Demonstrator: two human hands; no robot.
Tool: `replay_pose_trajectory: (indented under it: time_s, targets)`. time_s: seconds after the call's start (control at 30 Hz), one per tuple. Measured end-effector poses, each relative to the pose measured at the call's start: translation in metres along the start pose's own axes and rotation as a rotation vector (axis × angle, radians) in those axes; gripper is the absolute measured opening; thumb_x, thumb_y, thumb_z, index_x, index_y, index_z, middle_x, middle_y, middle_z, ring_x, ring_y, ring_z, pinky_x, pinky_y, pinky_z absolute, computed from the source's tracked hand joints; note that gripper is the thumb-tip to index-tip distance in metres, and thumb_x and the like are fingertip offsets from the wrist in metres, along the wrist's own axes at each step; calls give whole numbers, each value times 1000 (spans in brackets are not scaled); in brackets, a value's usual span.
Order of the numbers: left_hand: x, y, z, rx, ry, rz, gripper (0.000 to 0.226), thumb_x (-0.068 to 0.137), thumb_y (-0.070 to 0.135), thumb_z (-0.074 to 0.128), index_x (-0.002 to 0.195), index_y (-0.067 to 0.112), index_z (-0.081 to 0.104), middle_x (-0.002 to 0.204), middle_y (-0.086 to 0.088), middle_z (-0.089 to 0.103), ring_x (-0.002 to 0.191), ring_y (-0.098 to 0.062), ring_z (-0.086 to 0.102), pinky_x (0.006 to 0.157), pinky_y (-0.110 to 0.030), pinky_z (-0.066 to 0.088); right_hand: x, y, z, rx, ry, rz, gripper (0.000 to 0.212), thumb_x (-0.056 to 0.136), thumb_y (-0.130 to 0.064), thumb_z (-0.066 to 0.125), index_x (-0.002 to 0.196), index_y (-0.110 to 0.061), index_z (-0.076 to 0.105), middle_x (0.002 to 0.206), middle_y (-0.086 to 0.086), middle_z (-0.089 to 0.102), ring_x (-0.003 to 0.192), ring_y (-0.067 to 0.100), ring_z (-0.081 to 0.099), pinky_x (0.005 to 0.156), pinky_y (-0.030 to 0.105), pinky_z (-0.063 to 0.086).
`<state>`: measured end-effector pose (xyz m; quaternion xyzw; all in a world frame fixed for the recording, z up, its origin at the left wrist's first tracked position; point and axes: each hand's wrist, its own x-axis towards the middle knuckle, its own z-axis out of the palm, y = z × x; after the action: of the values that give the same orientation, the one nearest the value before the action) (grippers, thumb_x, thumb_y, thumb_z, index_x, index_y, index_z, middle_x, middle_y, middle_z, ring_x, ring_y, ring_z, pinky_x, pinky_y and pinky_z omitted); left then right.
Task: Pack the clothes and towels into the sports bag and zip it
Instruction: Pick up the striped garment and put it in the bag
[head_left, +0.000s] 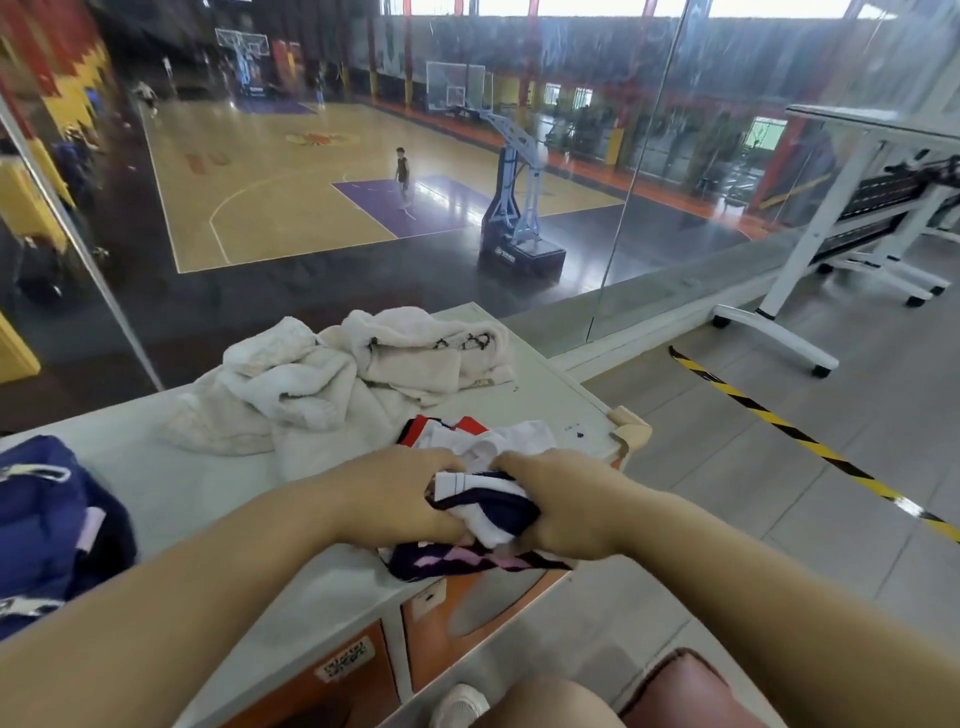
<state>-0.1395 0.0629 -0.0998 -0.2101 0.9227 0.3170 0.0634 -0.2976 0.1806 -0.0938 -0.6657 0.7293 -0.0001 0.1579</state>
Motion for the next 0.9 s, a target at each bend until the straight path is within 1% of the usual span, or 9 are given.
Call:
replay_pose_trajectory:
  time_s: [0.1, 0.2, 0.33, 0.43, 0.57, 0.63, 0.73, 0.8, 0.9]
  targets:
    - [-14, 1, -13, -263, -181, -12, 66, 68, 45, 78, 124, 45, 44, 116, 22, 59, 103, 2, 58, 90, -23, 49, 13, 1, -11, 132, -103, -17, 57, 74, -40, 74, 121, -27, 45, 109, -4, 58, 96, 19, 54, 84, 35, 46]
    - [-9, -4, -14, -199, -106, -10, 78, 63, 43, 82, 125, 53, 37, 120, 28, 54, 108, 3, 54, 95, -23, 46, 29, 8, -18, 270, -183, 34, 54, 74, -36, 76, 115, -24, 43, 107, -5, 56, 97, 20, 53, 77, 30, 42]
    - [14, -17, -18, -313, -40, -24, 45, 75, 29, 74, 109, 52, 55, 105, 18, 68, 94, 0, 64, 89, -27, 51, 46, 14, -24, 387, -248, 147, 66, 75, -34, 75, 126, -25, 34, 117, -1, 53, 102, 21, 52, 79, 30, 43]
    - [30, -26, -26, -320, -74, -64, 22, 79, 37, 70, 95, 49, 61, 102, 12, 69, 96, -8, 64, 88, -28, 50, 53, 19, -25, 263, -173, 146, 76, 76, -43, 72, 134, -25, 27, 129, -1, 37, 112, 22, 40, 89, 33, 37]
    - [53, -37, -31, -18, -78, -168, 16, 74, 62, 62, 73, 56, 47, 114, 9, 40, 113, -16, 34, 101, -36, 34, 64, 28, -24, 82, -157, 115, 94, 75, -57, 64, 145, -32, 7, 146, -3, 17, 132, 24, 18, 104, 39, 22]
    - [65, -47, -32, 12, -100, -216, 33, 66, 70, 61, 94, 64, 44, 129, 9, 31, 123, -17, 24, 108, -41, 26, 72, 34, -23, 144, -225, 130, 101, 76, -56, 64, 148, -33, -3, 155, -4, 9, 140, 23, 10, 110, 42, 16]
    - [79, -61, -31, -207, -176, -272, 103, 51, 74, 70, 139, 44, 26, 145, 10, 35, 131, -16, 33, 110, -39, 29, 83, 42, -22, 407, -359, 198, 108, 78, -44, 69, 147, -33, -13, 157, 0, 14, 142, 24, 17, 110, 38, 20]
    - [84, -62, -31, -338, -281, -224, 98, 58, 65, 74, 140, 37, 29, 139, 10, 47, 123, -11, 48, 107, -34, 36, 90, 47, -20, 514, -419, 252, 113, 74, -43, 72, 148, -30, -13, 157, -2, 17, 142, 24, 18, 111, 33, 21]
    - [86, -56, -37, -282, -351, -172, 58, 72, 54, 70, 126, 42, 52, 122, 14, 62, 110, -6, 58, 102, -28, 42, 97, 49, -16, 513, -451, 267, 113, 53, -58, 75, 146, -32, 16, 149, -2, 33, 134, 23, 33, 110, 41, 30]
